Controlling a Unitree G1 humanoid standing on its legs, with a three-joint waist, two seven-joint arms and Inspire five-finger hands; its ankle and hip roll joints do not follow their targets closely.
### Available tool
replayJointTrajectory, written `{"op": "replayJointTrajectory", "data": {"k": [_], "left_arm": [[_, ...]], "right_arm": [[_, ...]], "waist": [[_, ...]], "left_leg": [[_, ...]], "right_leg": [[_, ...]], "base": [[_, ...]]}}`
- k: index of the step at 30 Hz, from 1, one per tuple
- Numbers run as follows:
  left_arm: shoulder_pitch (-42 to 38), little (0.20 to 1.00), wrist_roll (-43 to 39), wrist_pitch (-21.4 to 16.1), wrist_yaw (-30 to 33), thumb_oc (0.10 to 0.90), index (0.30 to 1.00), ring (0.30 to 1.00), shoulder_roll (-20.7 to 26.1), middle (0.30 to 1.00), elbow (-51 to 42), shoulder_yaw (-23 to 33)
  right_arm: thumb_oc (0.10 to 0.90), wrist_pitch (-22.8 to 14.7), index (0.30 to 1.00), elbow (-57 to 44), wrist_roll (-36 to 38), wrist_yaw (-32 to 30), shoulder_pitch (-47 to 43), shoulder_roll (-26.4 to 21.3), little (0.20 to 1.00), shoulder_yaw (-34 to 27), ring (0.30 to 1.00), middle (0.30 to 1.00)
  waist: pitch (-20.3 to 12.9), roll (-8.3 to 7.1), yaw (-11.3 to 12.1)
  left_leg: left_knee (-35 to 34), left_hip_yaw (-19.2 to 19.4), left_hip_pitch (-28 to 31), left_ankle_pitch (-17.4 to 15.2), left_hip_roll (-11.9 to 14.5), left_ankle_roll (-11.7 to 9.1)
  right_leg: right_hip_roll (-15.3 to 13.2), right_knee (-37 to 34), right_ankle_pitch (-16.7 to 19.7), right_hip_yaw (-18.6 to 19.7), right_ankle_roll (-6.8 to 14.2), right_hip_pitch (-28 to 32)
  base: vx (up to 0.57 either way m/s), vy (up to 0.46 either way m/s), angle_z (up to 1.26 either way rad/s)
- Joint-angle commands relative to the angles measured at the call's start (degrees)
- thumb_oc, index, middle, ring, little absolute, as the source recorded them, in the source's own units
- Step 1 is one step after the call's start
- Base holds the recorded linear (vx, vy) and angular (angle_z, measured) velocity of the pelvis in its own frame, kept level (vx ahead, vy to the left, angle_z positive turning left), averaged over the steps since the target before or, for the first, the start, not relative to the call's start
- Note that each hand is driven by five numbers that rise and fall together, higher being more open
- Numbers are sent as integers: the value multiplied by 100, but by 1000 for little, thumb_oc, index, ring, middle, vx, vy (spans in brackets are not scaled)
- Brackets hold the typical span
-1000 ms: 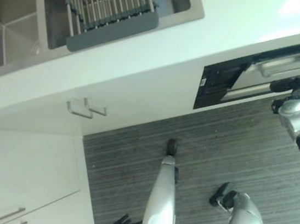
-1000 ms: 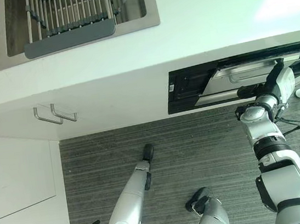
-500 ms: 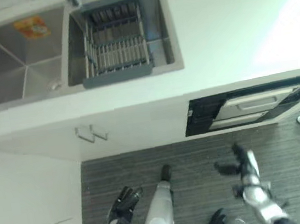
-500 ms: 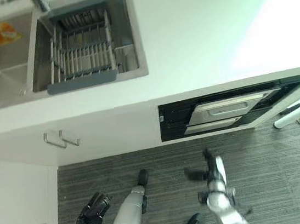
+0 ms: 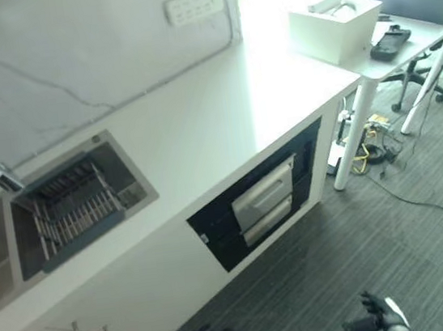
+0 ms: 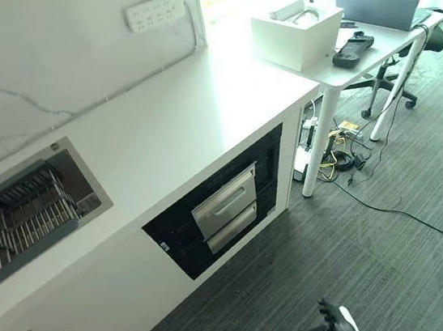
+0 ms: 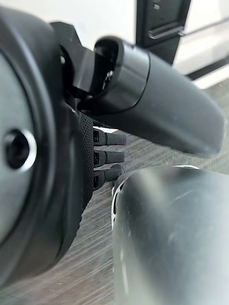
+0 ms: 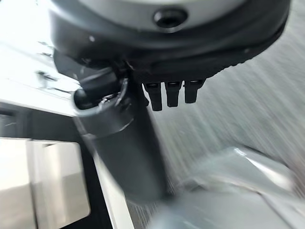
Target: Place the dishes in the dishwasher.
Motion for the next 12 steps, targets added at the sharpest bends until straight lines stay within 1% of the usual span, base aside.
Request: {"op": "replayJointTrajectory", "data": {"k": [1,4,6,12], "left_arm": [[-62,900,174,530,-439,800,900,900,-29,900,-89,-33],[-43,900,3,747,-391,800,900,900,-114,900,-17,-27],[-7,900,79,814,-340,800,900,900,-132,900,81,-22],[8,900,36,755,-153,800,900,900,-85,900,228,-17]], "right_arm": [[800,-28,900,-419,619,702,-458,163,900,-171,900,900],[800,67,900,-354,681,878,-396,256,900,-274,900,900],[800,100,900,-272,784,941,-364,310,900,-313,900,900],[800,98,900,-187,1047,1070,-370,305,900,-372,900,900]], "waist": [[451,-195,97],[411,-210,53],[392,-217,60],[371,-224,80]], "left_leg": [[1176,62,124,-1556,-193,288],[1176,85,170,-1604,-230,290],[1176,70,196,-1629,-269,307],[1176,5,242,-1659,-322,337]], "right_leg": [[-107,-451,435,-218,84,59],[-122,-451,441,-151,105,37],[-133,-451,452,-136,108,35],[-101,-451,426,-126,77,69]], "base": [[19,-5,-22],[30,-12,-21],[13,-5,-6],[29,35,3]]}}
